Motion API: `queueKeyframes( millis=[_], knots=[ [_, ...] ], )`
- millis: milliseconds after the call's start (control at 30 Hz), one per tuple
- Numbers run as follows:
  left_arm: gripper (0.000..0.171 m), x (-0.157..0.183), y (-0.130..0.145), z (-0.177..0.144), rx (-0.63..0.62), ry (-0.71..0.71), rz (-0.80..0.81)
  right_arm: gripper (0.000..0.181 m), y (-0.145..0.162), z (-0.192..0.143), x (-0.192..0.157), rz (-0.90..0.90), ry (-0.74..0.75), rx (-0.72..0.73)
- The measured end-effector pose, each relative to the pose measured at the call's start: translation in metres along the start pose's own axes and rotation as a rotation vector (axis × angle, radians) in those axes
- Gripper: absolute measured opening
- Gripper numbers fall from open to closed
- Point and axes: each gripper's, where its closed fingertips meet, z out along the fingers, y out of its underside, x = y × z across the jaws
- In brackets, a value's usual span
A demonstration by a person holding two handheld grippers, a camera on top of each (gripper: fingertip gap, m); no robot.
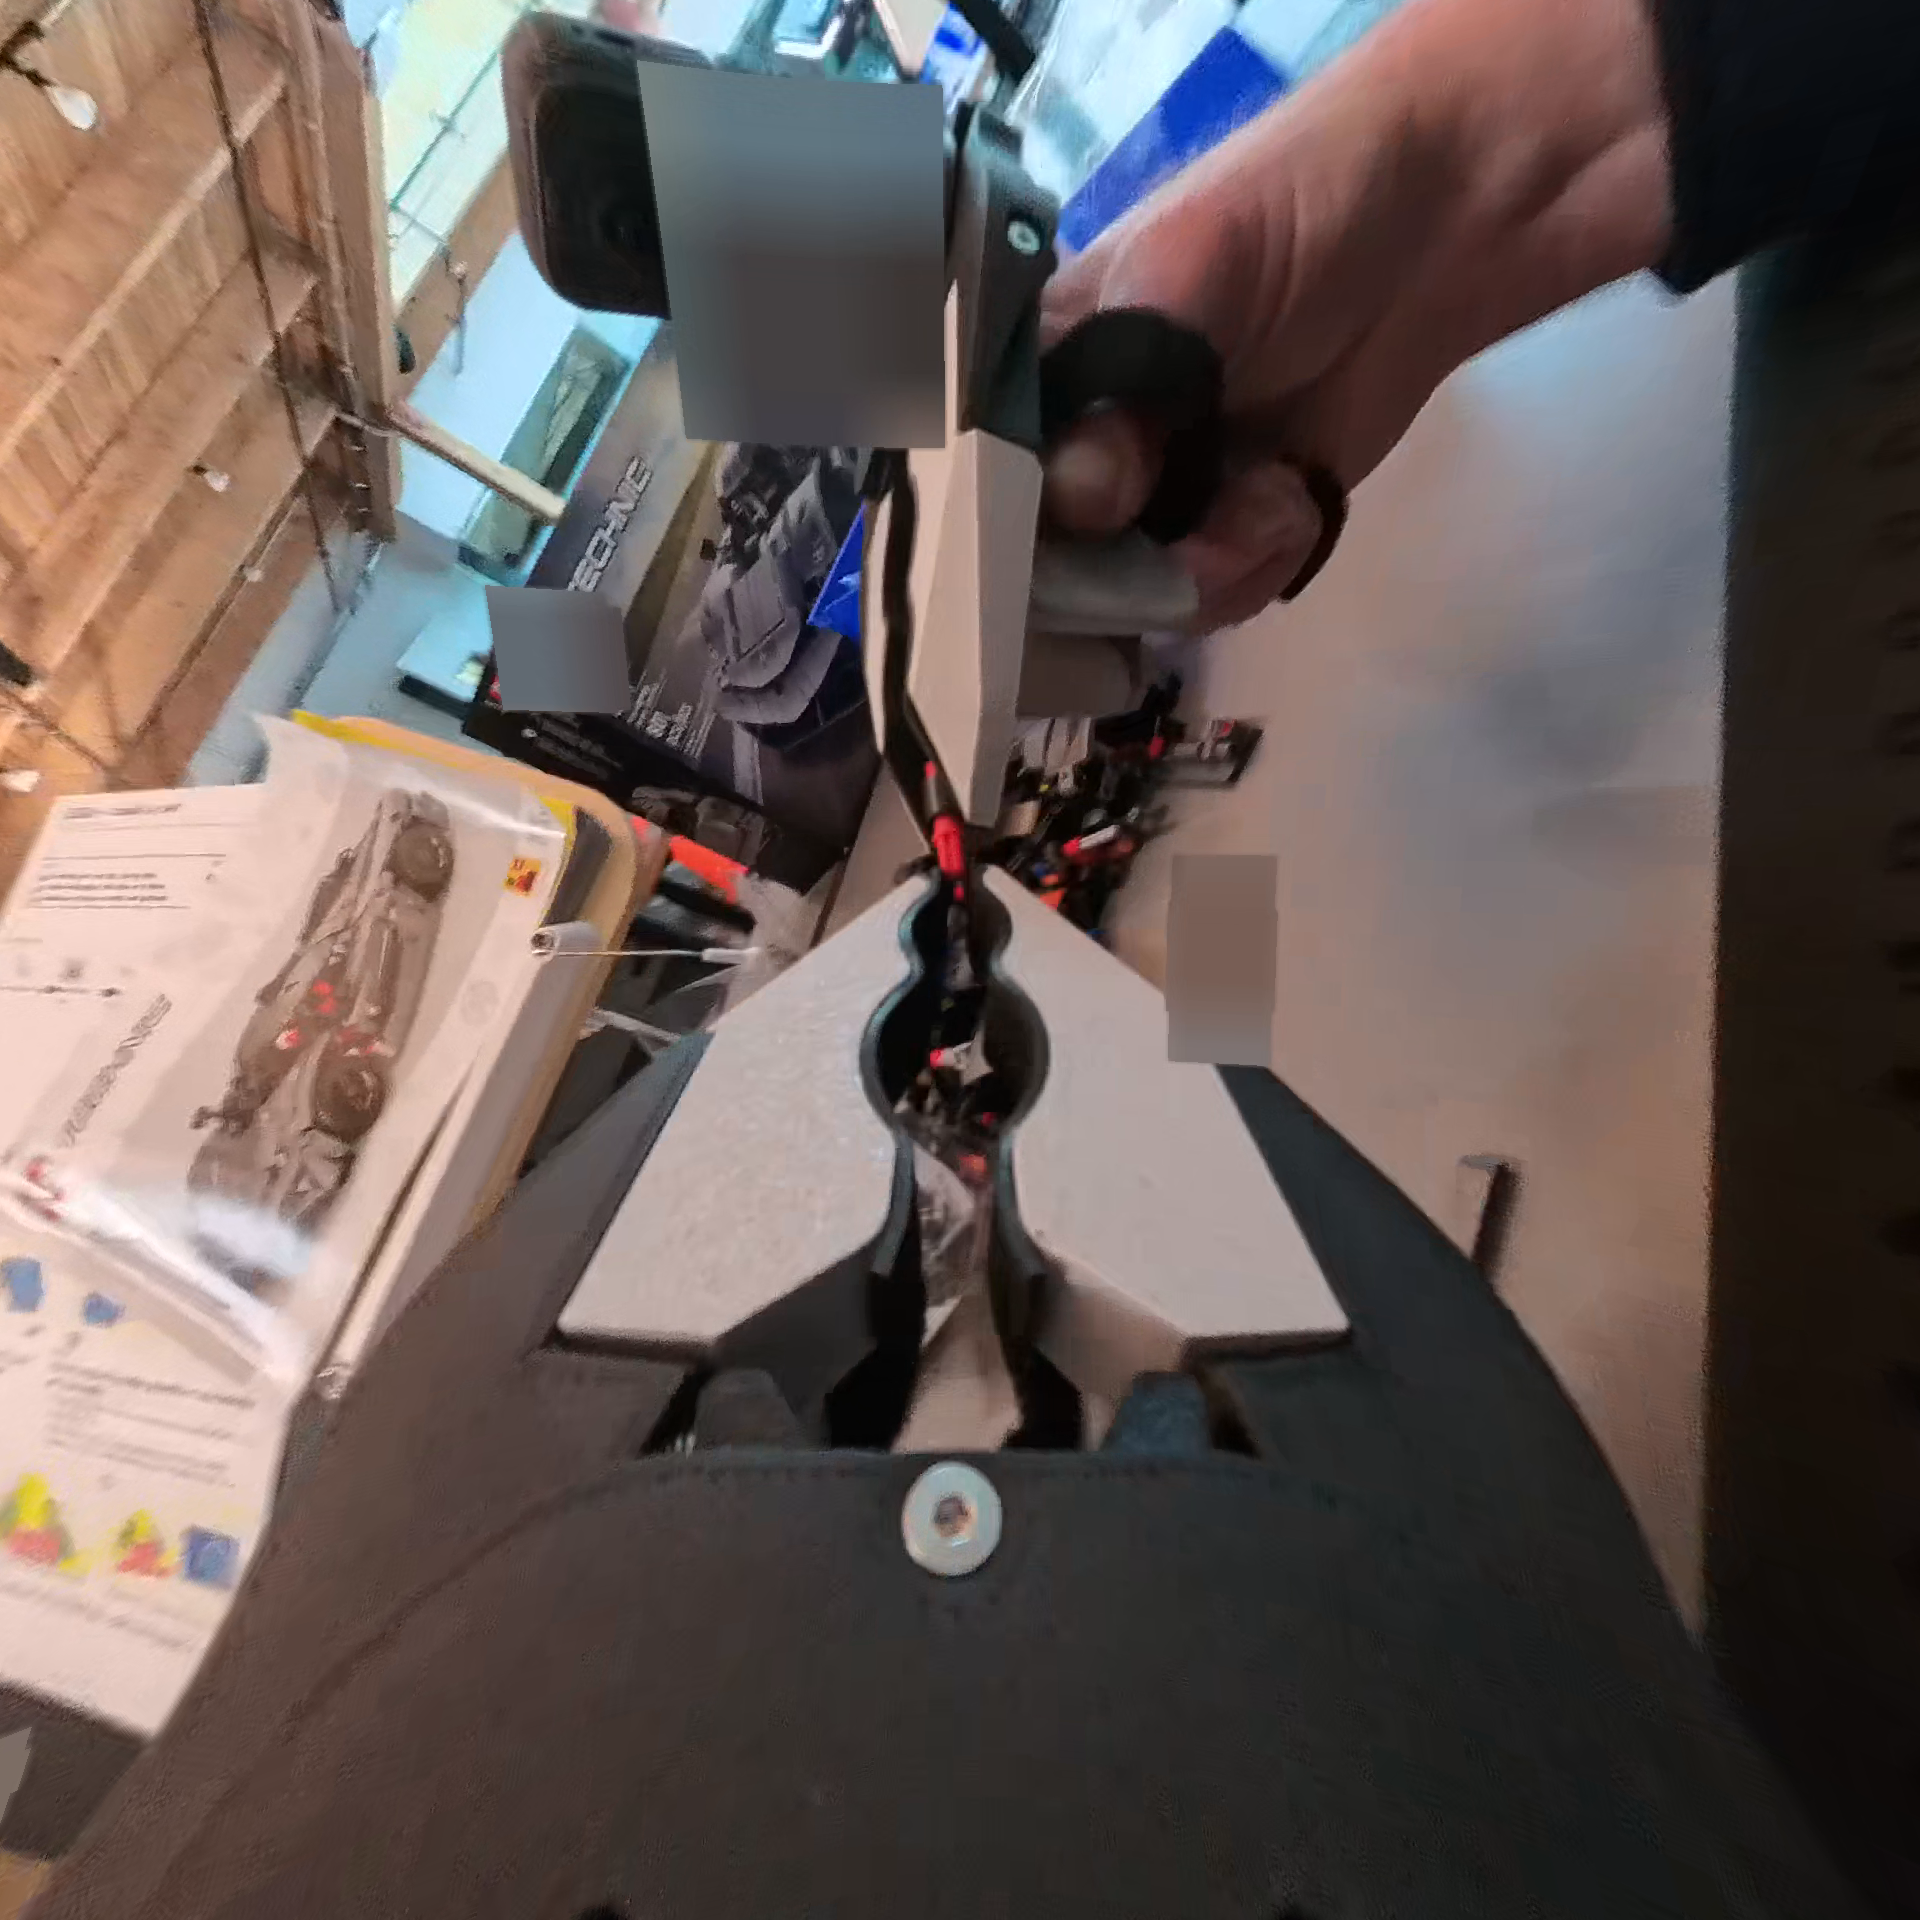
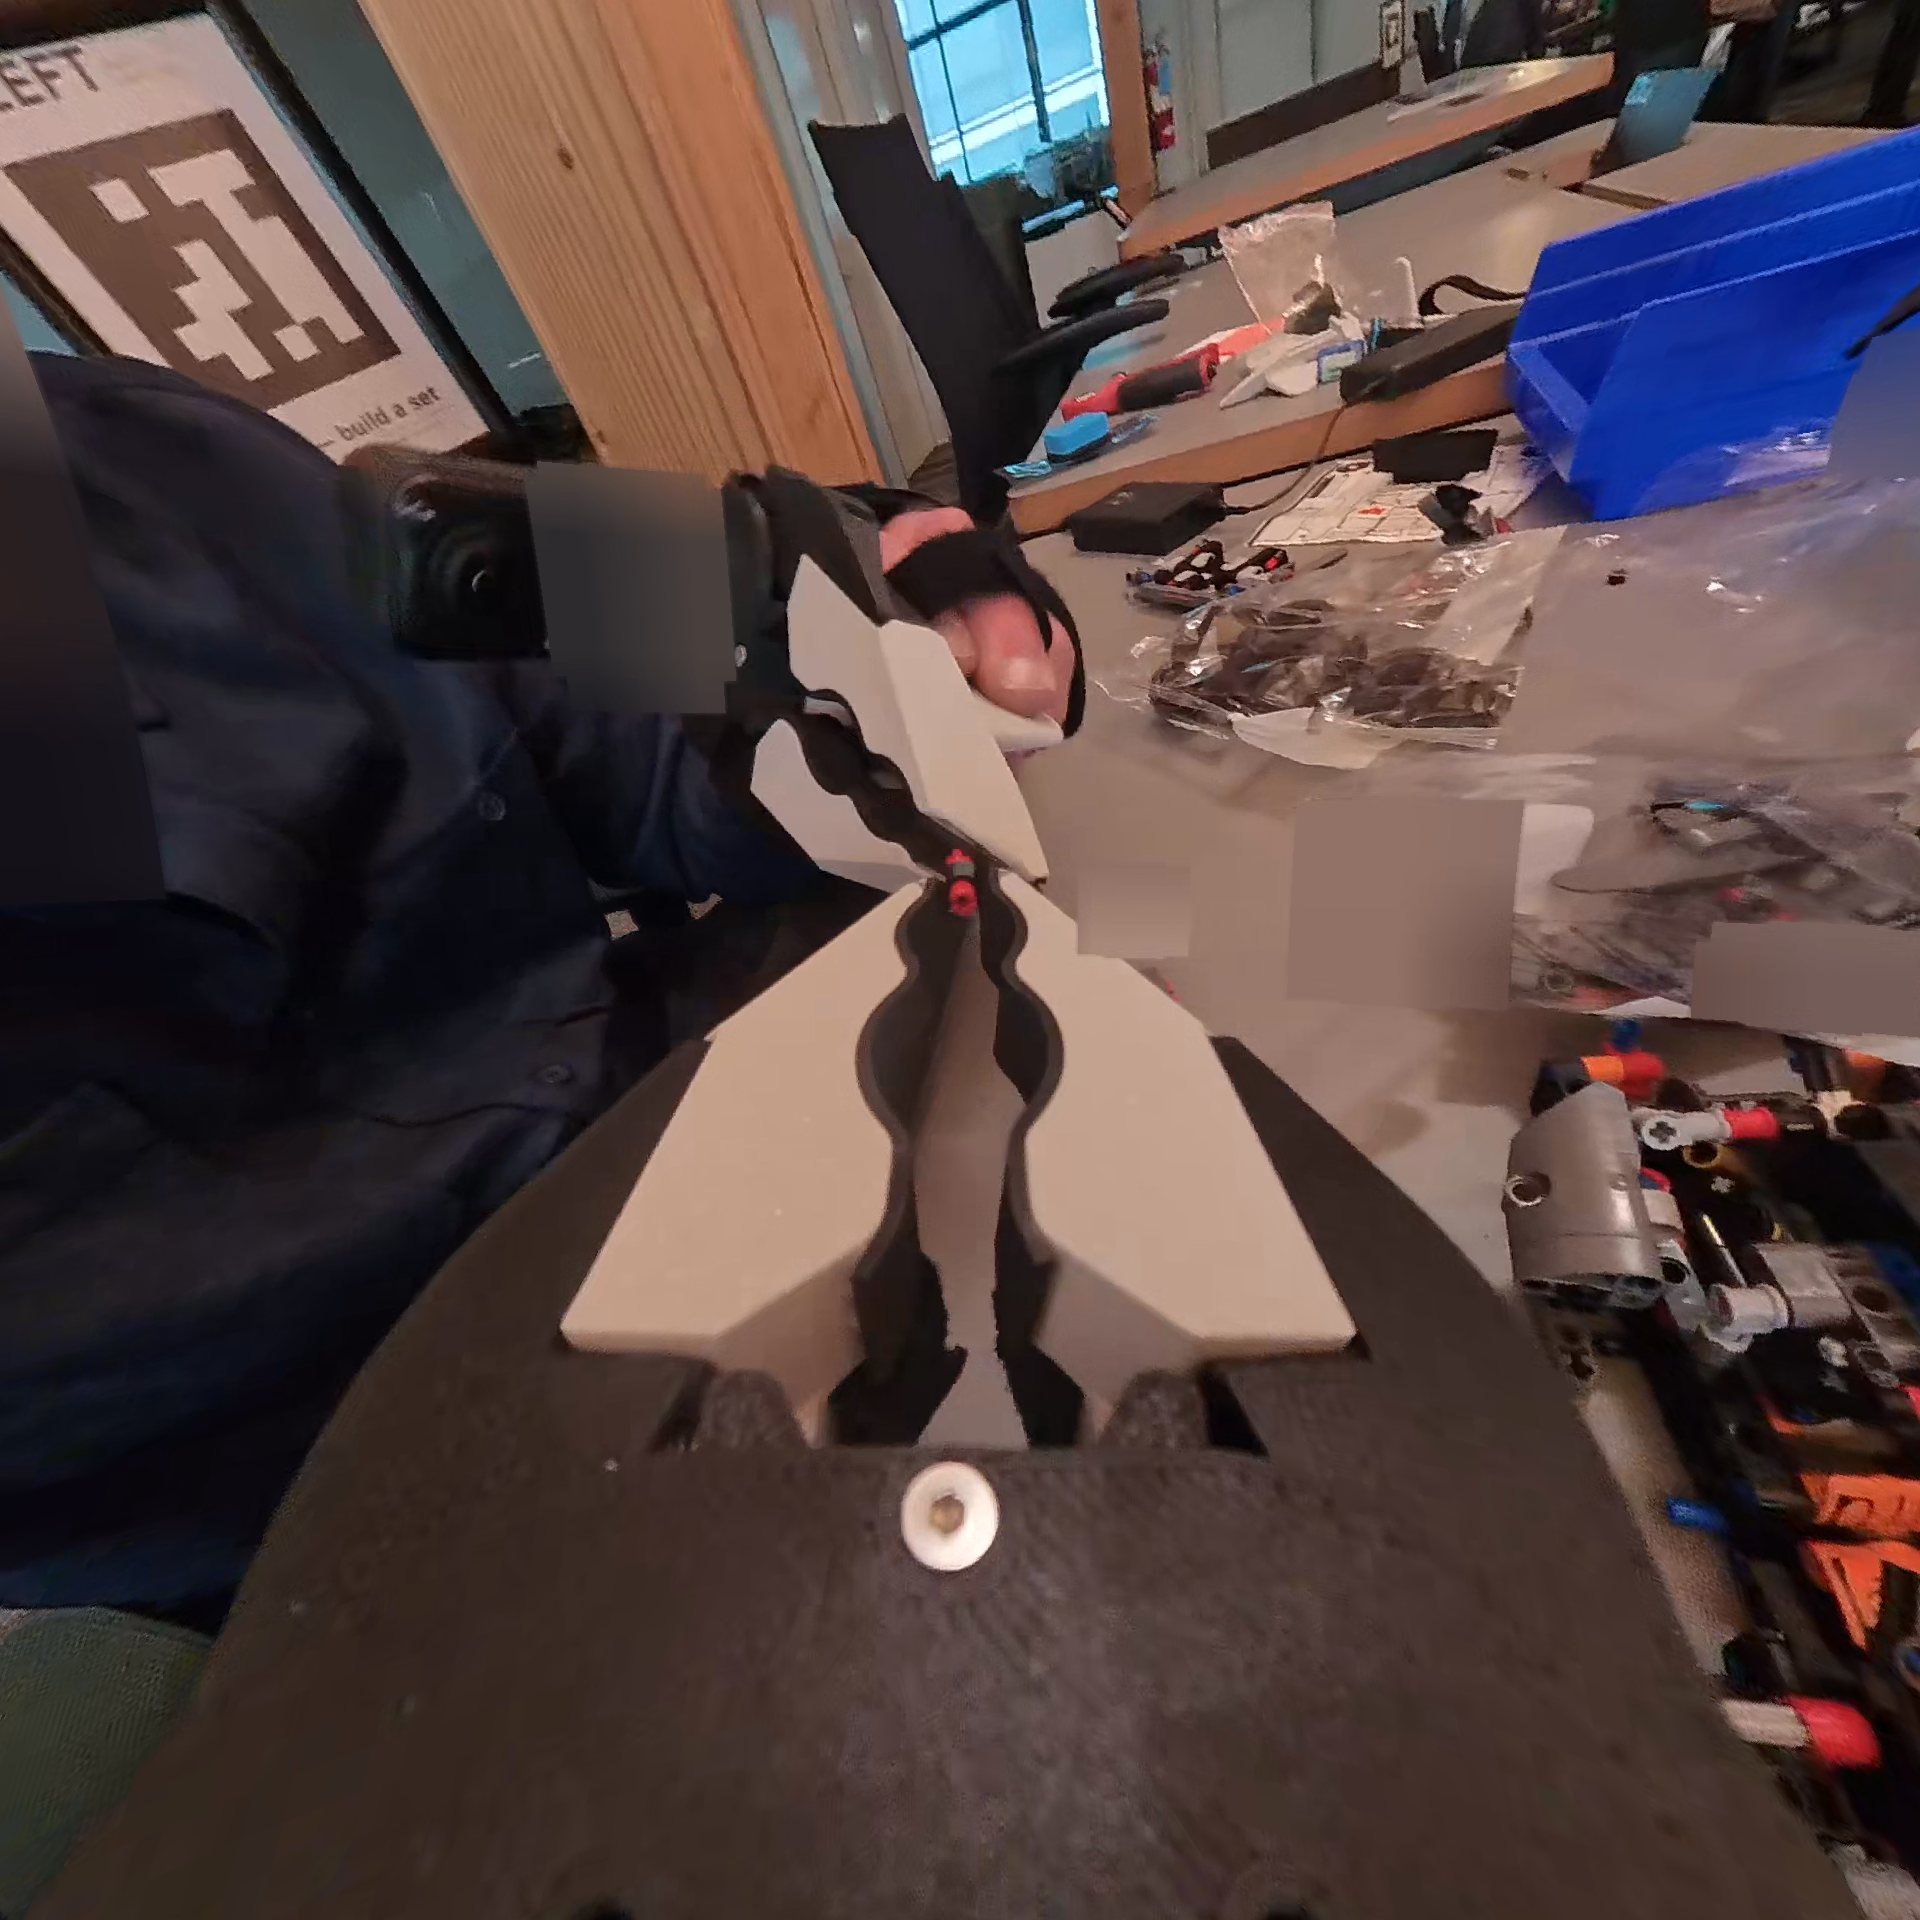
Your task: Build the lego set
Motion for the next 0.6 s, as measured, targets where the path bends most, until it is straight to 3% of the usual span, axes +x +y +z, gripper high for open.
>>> queueKeyframes(
  millis=[467,600],
  knots=[
    [0.0,-0.004,0.004,-0.002,-0.025,-0.026,0.022,0.005,-0.007,0.002,0.002,0.06,-0.012,0.058],
    [0.007,-0.013,-0.005,-0.005,0.0,-0.107,0.071,0.004,-0.01,0.0,0.003,0.107,-0.028,0.088]
  ],
)
